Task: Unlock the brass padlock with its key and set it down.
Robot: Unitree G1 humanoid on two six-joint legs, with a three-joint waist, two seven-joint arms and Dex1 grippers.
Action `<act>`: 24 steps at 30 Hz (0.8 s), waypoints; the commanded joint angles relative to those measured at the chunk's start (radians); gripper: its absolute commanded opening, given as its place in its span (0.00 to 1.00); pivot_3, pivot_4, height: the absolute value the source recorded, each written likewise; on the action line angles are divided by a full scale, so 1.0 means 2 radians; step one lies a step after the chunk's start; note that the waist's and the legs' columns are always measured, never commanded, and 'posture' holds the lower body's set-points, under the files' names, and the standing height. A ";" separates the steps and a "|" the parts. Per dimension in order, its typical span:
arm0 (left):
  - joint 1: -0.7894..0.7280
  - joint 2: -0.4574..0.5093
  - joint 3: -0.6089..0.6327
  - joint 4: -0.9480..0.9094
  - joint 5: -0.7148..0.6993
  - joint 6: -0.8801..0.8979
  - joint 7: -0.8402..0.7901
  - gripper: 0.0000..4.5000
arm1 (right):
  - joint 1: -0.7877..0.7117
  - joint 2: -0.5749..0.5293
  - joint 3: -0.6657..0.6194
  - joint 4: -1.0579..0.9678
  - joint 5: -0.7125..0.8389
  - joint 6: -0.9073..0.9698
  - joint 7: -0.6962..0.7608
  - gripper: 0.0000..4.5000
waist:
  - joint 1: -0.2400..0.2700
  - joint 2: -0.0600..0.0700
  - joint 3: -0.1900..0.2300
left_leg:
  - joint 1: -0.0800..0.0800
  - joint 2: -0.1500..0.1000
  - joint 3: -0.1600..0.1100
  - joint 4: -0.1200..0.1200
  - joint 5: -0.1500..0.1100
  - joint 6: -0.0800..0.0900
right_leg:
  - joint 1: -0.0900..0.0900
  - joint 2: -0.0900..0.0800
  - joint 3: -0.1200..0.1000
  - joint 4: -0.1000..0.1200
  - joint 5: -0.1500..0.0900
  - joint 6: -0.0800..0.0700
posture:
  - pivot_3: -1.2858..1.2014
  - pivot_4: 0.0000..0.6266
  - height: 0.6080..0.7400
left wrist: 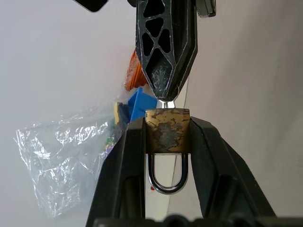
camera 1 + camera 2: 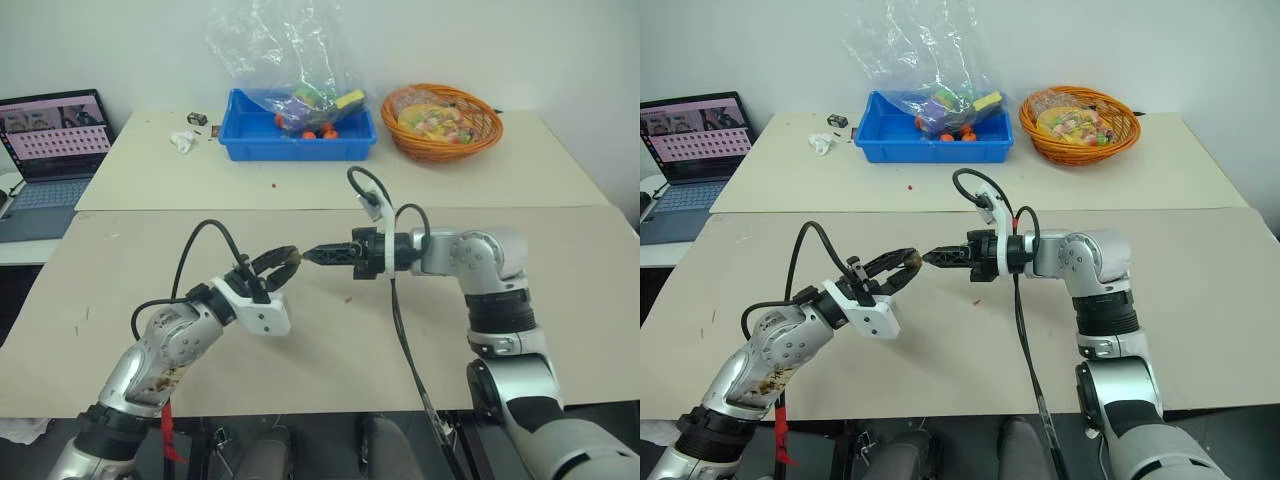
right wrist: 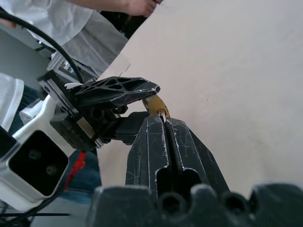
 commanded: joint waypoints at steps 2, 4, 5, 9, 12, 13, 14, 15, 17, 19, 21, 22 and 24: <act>-0.006 -0.008 0.002 -0.032 0.000 -0.013 0.009 0.18 | -0.016 0.014 0.002 0.027 -0.004 0.021 -0.023 0.00 | 0.000 0.000 0.000 | 0.000 0.000 0.000 0.000 0.000 0.000 | 0.000 0.000 0.000 0.000 0.000 0.000 | 0.52 0.24 0.94; -0.004 -0.009 0.003 -0.034 0.000 -0.012 0.009 0.18 | -0.015 0.014 0.008 0.026 -0.009 0.010 -0.022 0.00 | 0.000 0.000 0.000 | 0.000 0.000 0.000 0.000 0.000 0.000 | 0.000 0.000 0.000 0.000 0.000 0.000 | 0.52 0.24 0.94; -0.003 -0.009 0.004 -0.034 0.000 -0.012 0.009 0.18 | -0.015 0.015 0.008 0.026 -0.009 0.008 -0.022 0.00 | 0.000 0.000 0.000 | 0.000 0.000 0.000 0.000 0.000 0.000 | 0.000 0.000 0.000 0.000 0.000 0.000 | 0.52 0.24 0.94; -0.002 -0.011 0.006 -0.037 0.002 -0.009 0.008 0.18 | -0.009 0.010 0.023 0.015 -0.019 -0.020 -0.017 0.11 | 0.000 0.000 0.000 | 0.000 0.000 0.000 0.000 0.000 0.000 | 0.000 0.000 0.000 0.000 0.000 0.000 | 0.52 0.24 0.94; 0.001 -0.011 0.009 -0.040 0.001 -0.008 0.007 0.18 | -0.004 0.009 0.023 -0.002 -0.015 -0.030 -0.014 0.28 | -0.001 0.000 0.000 | 0.000 0.000 0.000 0.000 0.000 0.000 | 0.000 0.000 0.000 0.000 0.000 0.000 | 0.52 0.24 0.94; 0.002 -0.011 0.009 -0.040 0.001 -0.007 0.006 0.18 | -0.003 0.007 0.029 -0.009 -0.019 -0.041 -0.012 0.35 | -0.001 0.000 0.000 | 0.000 0.000 0.000 0.000 0.000 0.000 | 0.000 0.000 0.000 0.000 0.000 0.000 | 0.52 0.24 0.94; 0.003 -0.012 0.010 -0.041 0.001 -0.007 0.006 0.18 | -0.002 0.005 0.035 -0.015 -0.023 -0.048 -0.010 0.44 | -0.001 0.000 0.000 | 0.000 0.000 0.000 0.000 0.000 0.000 | 0.000 0.000 0.000 0.000 0.000 0.000 | 0.52 0.24 0.94; 0.003 -0.012 0.010 -0.041 0.001 -0.006 0.006 0.18 | -0.001 0.002 0.039 -0.020 -0.026 -0.057 -0.006 0.52 | -0.001 0.000 0.000 | 0.000 0.000 0.000 0.000 0.000 0.000 | 0.000 0.000 0.000 0.000 0.000 0.000 | 0.52 0.24 0.94; 0.005 -0.012 0.012 -0.043 0.000 -0.003 0.005 0.18 | 0.003 -0.001 0.038 -0.026 -0.027 -0.072 -0.002 0.67 | -0.001 0.000 0.000 | 0.000 0.000 0.000 0.000 0.000 0.000 | 0.000 0.000 0.000 0.000 0.000 0.000 | 0.52 0.24 0.94; 0.007 -0.013 0.013 -0.045 0.000 0.000 0.004 0.18 | 0.006 -0.007 0.033 -0.027 -0.024 -0.081 0.006 0.67 | -0.001 0.000 0.000 | 0.000 0.000 0.000 0.000 0.000 0.000 | 0.000 0.000 0.000 0.000 0.000 0.000 | 0.52 0.24 0.94; 0.010 -0.014 0.013 -0.047 -0.001 0.003 0.002 0.18 | 0.009 -0.016 0.028 -0.032 -0.017 -0.088 0.022 0.67 | -0.001 0.000 0.000 | 0.000 0.000 0.000 0.000 0.000 0.000 | 0.000 0.000 0.000 0.000 0.000 0.000 | 0.52 0.24 0.94; 0.011 -0.014 0.014 -0.049 -0.001 0.004 0.002 0.18 | 0.011 -0.021 0.026 -0.037 -0.011 -0.089 0.031 0.67 | -0.001 0.000 0.000 | 0.000 0.000 0.000 0.000 0.000 0.000 | 0.000 0.000 0.000 0.000 0.000 0.000 | 0.52 0.24 0.94; 0.012 -0.015 0.014 -0.051 -0.001 0.005 0.001 0.18 | 0.014 -0.026 0.023 -0.047 -0.001 -0.086 0.043 0.67 | 0.000 0.000 0.000 | 0.000 0.000 0.000 0.000 0.000 0.000 | 0.000 0.000 0.000 0.000 0.000 0.000 | 0.52 0.24 0.94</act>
